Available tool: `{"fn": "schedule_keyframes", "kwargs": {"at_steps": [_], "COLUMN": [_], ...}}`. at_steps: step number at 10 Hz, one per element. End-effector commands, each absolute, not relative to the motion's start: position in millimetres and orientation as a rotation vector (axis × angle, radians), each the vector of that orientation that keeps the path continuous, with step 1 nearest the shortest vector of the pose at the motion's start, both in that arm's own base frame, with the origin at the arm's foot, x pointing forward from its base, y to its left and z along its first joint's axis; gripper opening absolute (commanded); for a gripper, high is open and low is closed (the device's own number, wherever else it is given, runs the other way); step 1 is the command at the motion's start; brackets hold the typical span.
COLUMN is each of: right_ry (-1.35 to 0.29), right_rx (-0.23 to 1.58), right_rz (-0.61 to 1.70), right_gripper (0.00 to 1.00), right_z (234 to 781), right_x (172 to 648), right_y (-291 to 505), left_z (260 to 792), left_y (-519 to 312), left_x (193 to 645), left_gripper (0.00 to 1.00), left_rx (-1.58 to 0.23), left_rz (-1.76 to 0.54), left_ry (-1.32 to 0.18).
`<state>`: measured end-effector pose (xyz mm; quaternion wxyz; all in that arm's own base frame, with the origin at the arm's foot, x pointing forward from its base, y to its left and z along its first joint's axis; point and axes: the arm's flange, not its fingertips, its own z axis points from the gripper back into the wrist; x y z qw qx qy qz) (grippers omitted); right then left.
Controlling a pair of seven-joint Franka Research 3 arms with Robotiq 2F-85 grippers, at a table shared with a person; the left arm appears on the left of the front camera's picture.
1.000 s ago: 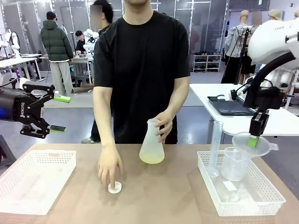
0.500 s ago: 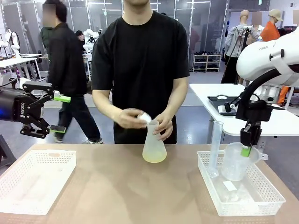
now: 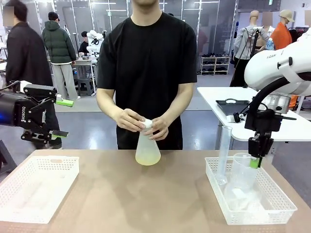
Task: Prepare the solutions needed for the experiment.
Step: Once the solution is in the Big flask , pick up the Plastic Funnel and place it back into the right Organizing basket.
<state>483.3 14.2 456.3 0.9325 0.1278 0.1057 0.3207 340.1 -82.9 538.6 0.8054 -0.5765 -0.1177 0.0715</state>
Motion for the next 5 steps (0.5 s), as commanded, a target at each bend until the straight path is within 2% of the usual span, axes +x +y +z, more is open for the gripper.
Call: {"fn": "schedule_keyframes", "kwargs": {"at_steps": [1,2,3,5], "right_ry": [0.187,0.176,0.166,0.201], "right_rx": [0.267,0.274,0.282,0.265], "right_rz": [0.604,0.592,0.56,0.635], "right_gripper": [0.46,0.63,0.66,0.66], "right_z": [451.4,450.9,451.4,456.7], "right_x": [484.8,485.8,486.9,485.4], "right_y": [16.9,16.1,15.6,13.9], "left_z": [539.8,539.8,539.8,539.8], "left_y": [-86.6,-86.6,-86.6,-86.6], "left_x": [339.5,339.5,339.5,339.5], "left_gripper": [1.0,1.0,1.0,1.0], "left_rx": [-1.264,-1.264,-1.264,-1.264], "left_rz": [0.16,0.16,0.16,0.16], "left_ry": [-0.246,-0.246,-0.246,-0.246]}}
